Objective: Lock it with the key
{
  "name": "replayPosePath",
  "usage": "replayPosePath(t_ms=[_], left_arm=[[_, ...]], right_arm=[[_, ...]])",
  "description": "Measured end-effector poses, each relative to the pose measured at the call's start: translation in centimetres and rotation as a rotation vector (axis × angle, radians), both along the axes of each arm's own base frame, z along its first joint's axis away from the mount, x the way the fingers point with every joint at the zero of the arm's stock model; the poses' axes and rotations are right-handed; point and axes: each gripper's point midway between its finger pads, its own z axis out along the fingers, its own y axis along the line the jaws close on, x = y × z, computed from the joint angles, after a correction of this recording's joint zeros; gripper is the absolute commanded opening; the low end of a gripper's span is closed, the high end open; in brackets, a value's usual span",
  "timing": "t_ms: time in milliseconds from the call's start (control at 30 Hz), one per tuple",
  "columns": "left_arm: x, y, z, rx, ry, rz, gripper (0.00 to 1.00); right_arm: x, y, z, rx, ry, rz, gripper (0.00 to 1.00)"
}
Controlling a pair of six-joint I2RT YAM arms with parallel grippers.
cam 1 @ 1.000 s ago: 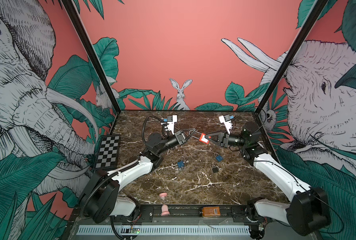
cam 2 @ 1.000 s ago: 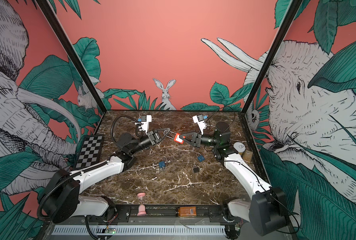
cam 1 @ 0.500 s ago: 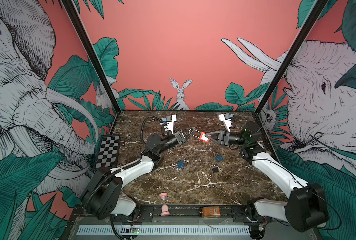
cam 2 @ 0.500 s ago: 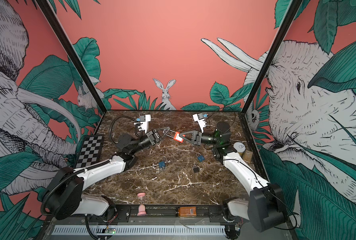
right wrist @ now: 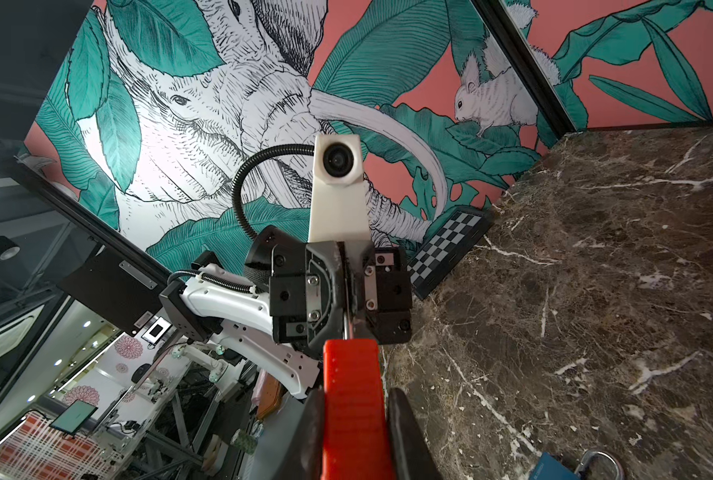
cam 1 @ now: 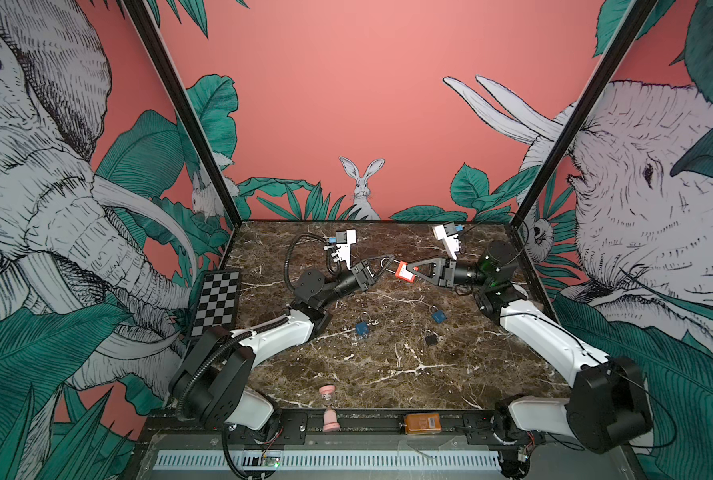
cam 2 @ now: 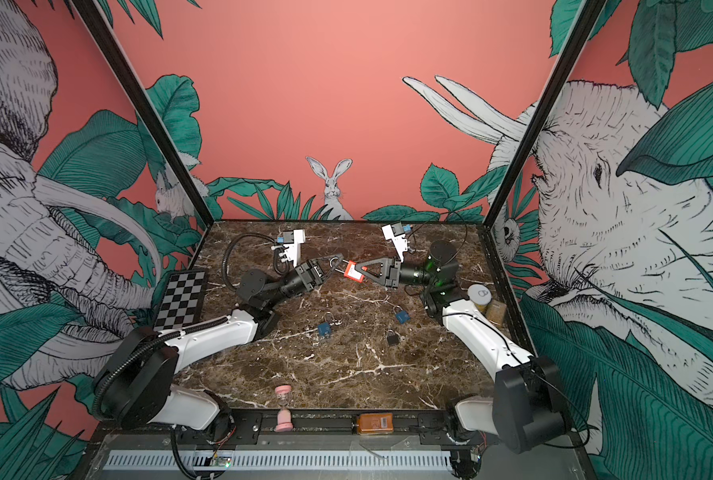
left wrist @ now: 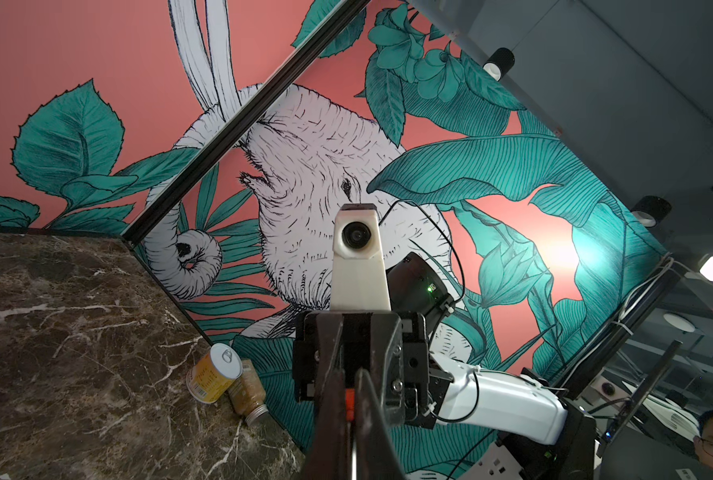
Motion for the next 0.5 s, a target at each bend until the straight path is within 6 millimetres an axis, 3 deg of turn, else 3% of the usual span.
replayPosePath(t_ms=[133,333,433,500], left_arm=[[0.1,0.0,-0.2,0.008,0.002,0.005,0.00],[0.3,0.1,-1.4,0.074,0.017,-0.003,0.12],[0.5,0.3,-2.5,0.120,0.023,-0.010,0.26],[0.7,0.6,-3.3,0.147,0.032,-0.011,0.41]], right_arm=[[0.1,0.0,-0.1,-0.023,-0.002,0.004,0.00],[0.2,-0.1,-1.2,-0.063,0.016,0.004,0.00],[0.3,-0.2,-1.8,-0.081,0.027,-0.002,0.00],[0.5,-0.3,-2.3,-0.095,0.031,-0.011,0.00]])
